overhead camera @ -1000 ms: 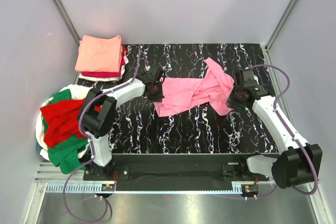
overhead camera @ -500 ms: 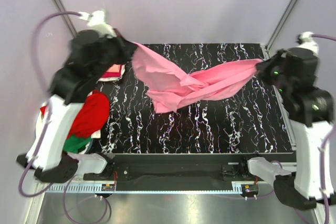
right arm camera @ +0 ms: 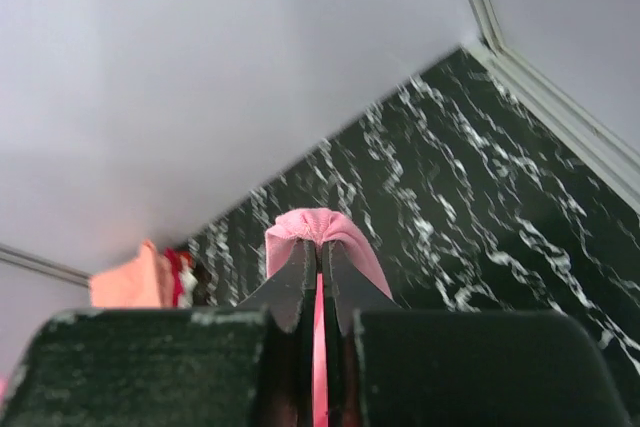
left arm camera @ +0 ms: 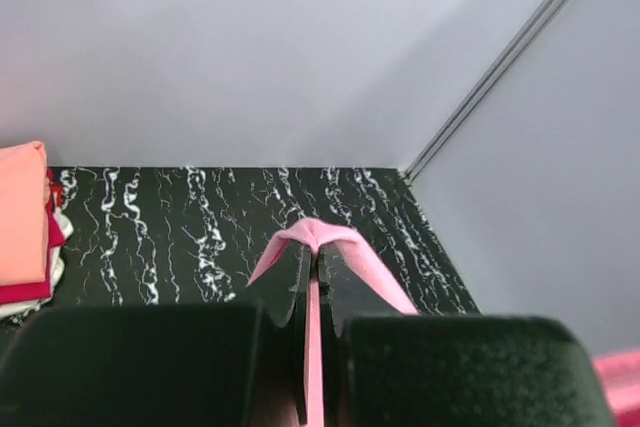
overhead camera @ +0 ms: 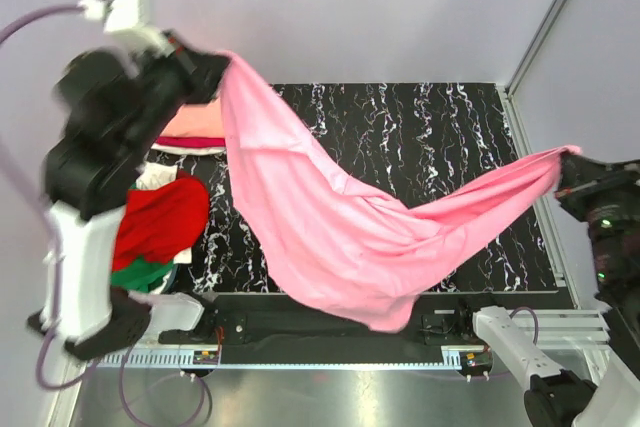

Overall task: Fold and stack the t-shirts
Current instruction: Flatten the tshirt out

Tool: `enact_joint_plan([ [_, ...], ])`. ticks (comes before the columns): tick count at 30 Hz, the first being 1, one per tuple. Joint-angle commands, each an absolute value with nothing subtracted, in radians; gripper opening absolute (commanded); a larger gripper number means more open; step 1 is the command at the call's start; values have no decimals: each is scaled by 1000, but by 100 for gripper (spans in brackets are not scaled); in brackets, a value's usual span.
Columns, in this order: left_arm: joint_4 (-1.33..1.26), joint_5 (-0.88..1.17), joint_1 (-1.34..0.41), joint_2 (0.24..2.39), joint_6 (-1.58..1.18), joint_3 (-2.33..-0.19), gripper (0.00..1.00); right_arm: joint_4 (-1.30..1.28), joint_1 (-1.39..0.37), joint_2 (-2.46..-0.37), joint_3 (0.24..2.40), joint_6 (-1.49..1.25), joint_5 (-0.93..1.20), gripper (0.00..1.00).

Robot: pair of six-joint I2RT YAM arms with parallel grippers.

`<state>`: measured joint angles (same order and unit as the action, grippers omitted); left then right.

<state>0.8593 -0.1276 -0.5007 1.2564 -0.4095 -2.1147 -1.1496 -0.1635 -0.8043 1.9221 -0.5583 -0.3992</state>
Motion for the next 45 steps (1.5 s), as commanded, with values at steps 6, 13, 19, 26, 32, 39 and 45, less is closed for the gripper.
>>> enact_joint_plan([
  [6,1061,167,-379,2191,-396,-2494,29,-1157,-163,-876,1591,-604,-385,0],
  [13,915,-26,-502,1937,-394,-1894,87,-1083,-161,-905,1396,-604,-359,0],
  [19,845,-107,-554,1419,-511,-1314,79,-1034,-161,-893,1286,-618,-319,0],
  [26,732,77,-796,1103,-713,-899,77,-997,-161,-910,1233,-627,-279,0],
  [32,620,144,-991,1046,-890,-732,81,-1002,-161,-913,1227,-620,-276,0],
  [39,459,209,-1100,1094,-1028,-603,80,-1006,-161,-902,1206,-621,-276,0],
  [45,486,207,-1213,1250,-1054,-653,71,-1014,-161,-888,1190,-615,-290,0],
])
